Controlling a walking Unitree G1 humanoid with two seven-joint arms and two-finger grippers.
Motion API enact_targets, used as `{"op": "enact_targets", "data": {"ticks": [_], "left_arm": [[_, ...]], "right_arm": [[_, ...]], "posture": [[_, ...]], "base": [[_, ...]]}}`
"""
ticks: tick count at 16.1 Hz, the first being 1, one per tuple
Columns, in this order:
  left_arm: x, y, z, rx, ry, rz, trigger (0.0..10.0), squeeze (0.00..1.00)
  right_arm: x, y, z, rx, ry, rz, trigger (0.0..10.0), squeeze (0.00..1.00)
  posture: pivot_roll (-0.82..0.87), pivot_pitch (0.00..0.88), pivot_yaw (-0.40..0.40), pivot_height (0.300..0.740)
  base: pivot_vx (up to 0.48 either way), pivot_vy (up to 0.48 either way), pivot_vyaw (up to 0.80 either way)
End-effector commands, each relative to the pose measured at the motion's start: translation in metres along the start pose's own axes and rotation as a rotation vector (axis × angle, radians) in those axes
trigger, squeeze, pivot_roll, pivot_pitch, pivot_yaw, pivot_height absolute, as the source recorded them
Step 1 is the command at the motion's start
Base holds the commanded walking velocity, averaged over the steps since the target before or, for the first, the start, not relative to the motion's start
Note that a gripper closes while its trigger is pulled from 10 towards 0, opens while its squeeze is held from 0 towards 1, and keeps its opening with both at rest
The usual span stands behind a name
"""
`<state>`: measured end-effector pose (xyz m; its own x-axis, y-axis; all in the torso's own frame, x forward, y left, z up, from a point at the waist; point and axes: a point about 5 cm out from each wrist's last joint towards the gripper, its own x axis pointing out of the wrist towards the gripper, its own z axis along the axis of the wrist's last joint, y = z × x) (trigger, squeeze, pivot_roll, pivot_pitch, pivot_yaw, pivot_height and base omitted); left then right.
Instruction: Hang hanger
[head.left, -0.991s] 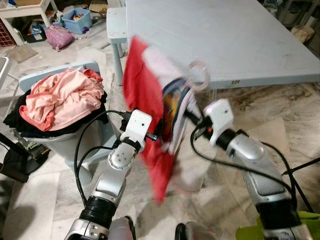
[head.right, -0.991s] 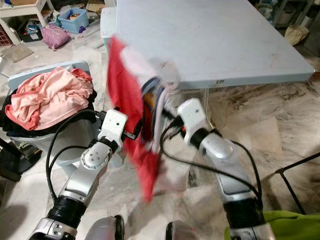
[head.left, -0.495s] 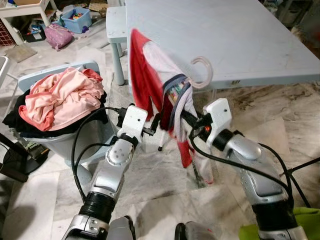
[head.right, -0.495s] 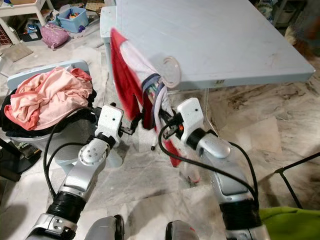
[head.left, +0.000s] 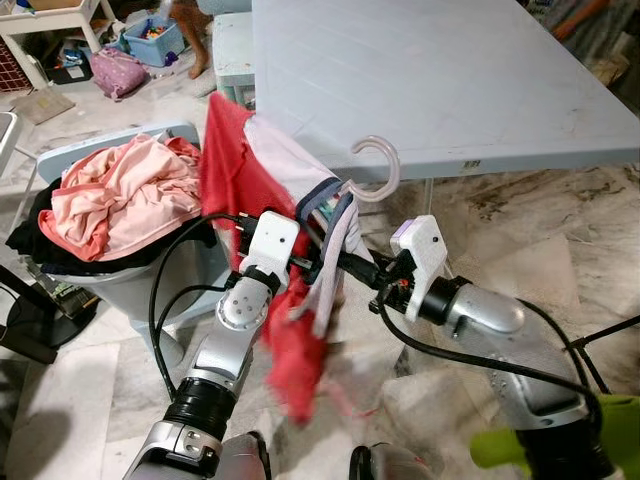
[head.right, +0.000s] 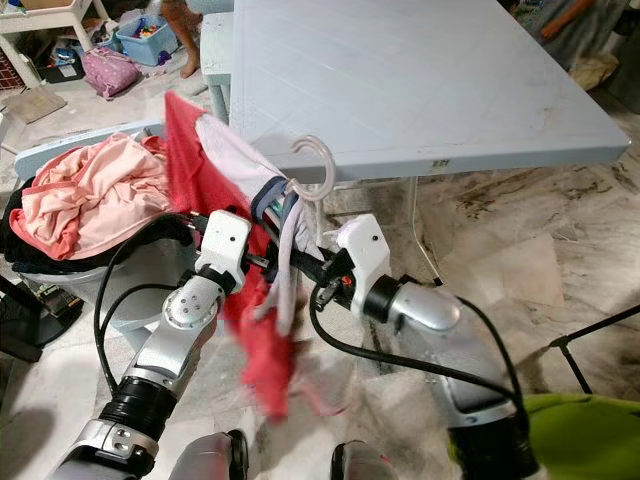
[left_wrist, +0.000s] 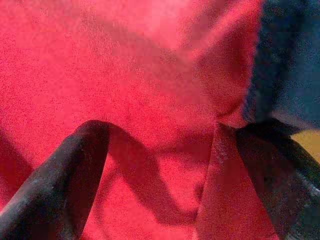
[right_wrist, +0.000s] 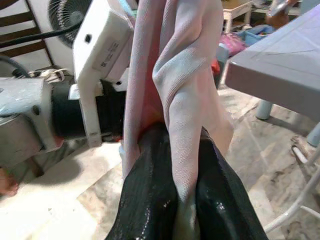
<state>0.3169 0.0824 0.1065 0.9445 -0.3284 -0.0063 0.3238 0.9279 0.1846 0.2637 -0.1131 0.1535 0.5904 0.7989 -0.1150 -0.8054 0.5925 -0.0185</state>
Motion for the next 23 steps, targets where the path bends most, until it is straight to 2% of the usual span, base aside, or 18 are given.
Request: {"op": "enact_targets", "data": {"ticks": [1, 2, 5, 9, 15, 17, 20, 21, 23], "left_arm": [[0.000, 0.002, -0.001, -0.016, -0.005, 0.003, 3.5, 0.00], [0.000, 0.006, -0.001, -0.003, -0.004, 0.023, 0.0, 0.00], [-0.003, 0.029, -0.002, 0.028, 0.001, 0.110, 0.0, 0.00], [-0.006, 0.039, -0.005, 0.041, 0.010, 0.136, 0.0, 0.00], [-0.007, 0.042, -0.002, 0.032, 0.000, 0.134, 0.0, 0.00], [-0.007, 0.043, 0.003, 0.030, -0.023, 0.144, 0.0, 0.00], [-0.007, 0.051, 0.006, 0.029, -0.031, 0.151, 0.0, 0.00], [-0.007, 0.064, 0.006, 0.037, -0.023, 0.182, 0.0, 0.00], [-0.008, 0.075, 0.005, 0.055, -0.008, 0.200, 0.0, 0.00]], "right_arm": [[0.000, 0.005, 0.011, -0.060, -0.022, 0.053, 10.0, 0.00], [-0.004, 0.002, 0.008, -0.084, 0.008, 0.056, 10.0, 0.00], [-0.025, -0.019, -0.012, -0.188, 0.179, 0.016, 10.0, 0.00], [-0.032, -0.034, -0.022, -0.239, 0.271, -0.077, 10.0, 0.00], [-0.037, -0.045, -0.033, -0.280, 0.335, -0.146, 10.0, 0.00], [-0.044, -0.048, -0.044, -0.327, 0.413, -0.138, 10.0, 0.00], [-0.065, -0.051, -0.065, -0.305, 0.496, -0.123, 10.0, 0.00], [-0.084, -0.051, -0.073, -0.351, 0.570, -0.067, 10.0, 0.00], [-0.107, -0.052, -0.072, -0.353, 0.608, -0.012, 10.0, 0.00]], "posture": [[-0.11, 0.088, 0.010, 0.740], [-0.11, 0.088, 0.009, 0.740], [-0.10, 0.093, 0.009, 0.740], [-0.10, 0.097, 0.015, 0.740], [-0.11, 0.100, 0.009, 0.740], [-0.11, 0.102, 0.010, 0.740], [-0.11, 0.103, 0.008, 0.740], [-0.11, 0.105, 0.007, 0.740], [-0.12, 0.107, 0.014, 0.740]], "base": [[0.000, 0.000, 0.00], [0.000, 0.000, 0.00], [0.000, 0.000, 0.00], [0.000, 0.000, 0.00], [0.000, 0.000, 0.00], [0.000, 0.000, 0.00], [0.000, 0.000, 0.00], [0.000, 0.000, 0.00], [0.000, 0.000, 0.00]]}}
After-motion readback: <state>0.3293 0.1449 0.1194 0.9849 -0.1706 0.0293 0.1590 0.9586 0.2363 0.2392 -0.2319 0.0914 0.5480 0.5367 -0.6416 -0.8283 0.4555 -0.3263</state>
